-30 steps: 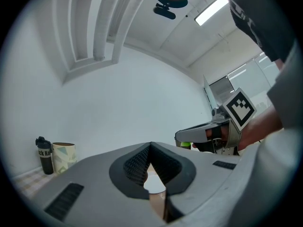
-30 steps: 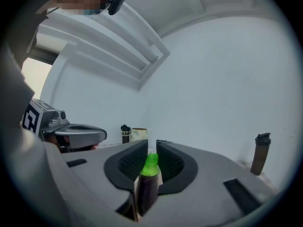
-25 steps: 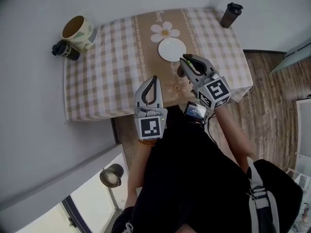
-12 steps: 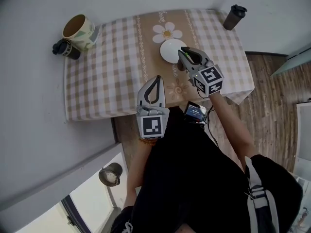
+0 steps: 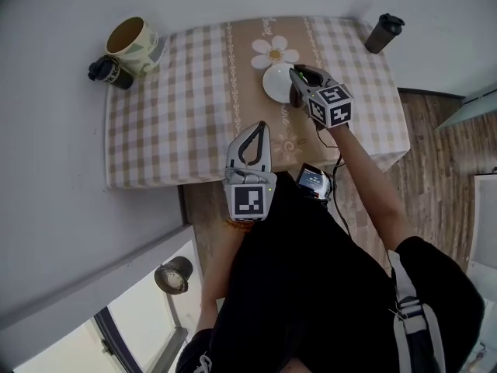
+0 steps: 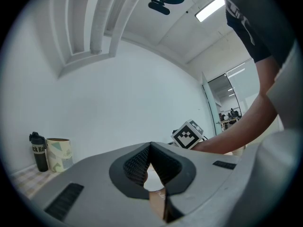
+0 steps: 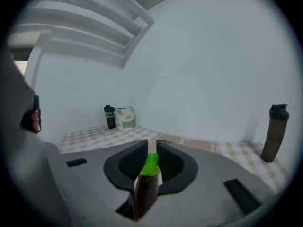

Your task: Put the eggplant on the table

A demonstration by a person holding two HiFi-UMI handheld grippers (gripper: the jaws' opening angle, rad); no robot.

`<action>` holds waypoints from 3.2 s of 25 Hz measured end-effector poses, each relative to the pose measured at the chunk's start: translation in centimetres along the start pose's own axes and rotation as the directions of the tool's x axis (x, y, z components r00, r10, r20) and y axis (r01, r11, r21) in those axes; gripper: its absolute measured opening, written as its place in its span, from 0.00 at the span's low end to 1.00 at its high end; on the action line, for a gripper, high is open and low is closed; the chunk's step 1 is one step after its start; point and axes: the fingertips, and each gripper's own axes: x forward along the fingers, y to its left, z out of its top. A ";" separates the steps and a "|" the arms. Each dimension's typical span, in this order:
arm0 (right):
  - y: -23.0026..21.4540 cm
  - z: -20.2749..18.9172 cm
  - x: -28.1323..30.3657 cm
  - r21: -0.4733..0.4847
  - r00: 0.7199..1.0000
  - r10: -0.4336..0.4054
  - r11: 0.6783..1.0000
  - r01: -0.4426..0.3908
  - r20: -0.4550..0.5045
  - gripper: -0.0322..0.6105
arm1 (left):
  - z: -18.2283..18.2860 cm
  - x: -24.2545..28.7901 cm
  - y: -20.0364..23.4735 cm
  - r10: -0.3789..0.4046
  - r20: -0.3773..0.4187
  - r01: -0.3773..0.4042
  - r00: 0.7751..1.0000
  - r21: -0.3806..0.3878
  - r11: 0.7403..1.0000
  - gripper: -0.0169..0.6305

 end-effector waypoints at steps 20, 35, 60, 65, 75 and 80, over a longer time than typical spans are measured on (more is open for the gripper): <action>-2.7 -5.7 7.3 0.243 0.967 0.065 0.970 -0.003 -0.248 0.15 | -2.0 -1.7 -2.0 -0.042 -0.049 0.042 0.998 0.001 0.999 0.03; -2.4 -9.4 11.0 0.011 0.900 0.095 0.995 -0.100 -0.425 0.26 | -3.1 1.0 -2.0 -0.040 -0.074 0.039 0.996 -0.014 0.999 0.03; -0.3 -2.3 5.6 -0.041 0.969 0.135 0.988 -0.146 -0.208 0.30 | -2.2 -0.3 -4.4 -0.066 -0.074 0.065 0.995 -0.016 0.998 0.03; 0.9 0.9 2.6 -0.053 0.983 0.135 0.988 -0.142 -0.124 0.30 | -1.8 -0.9 -4.6 -0.073 -0.056 0.072 0.996 -0.021 0.997 0.03; 4.6 8.2 -4.8 -0.074 0.988 0.129 0.990 -0.123 0.089 0.30 | -0.8 -2.2 -5.4 -0.068 -0.032 0.067 0.997 -0.048 0.997 0.03; 6.9 10.2 -8.8 -0.093 0.978 0.134 0.988 -0.120 0.160 0.30 | -0.3 -2.8 -5.4 -0.063 -0.016 0.062 0.998 -0.061 0.996 0.03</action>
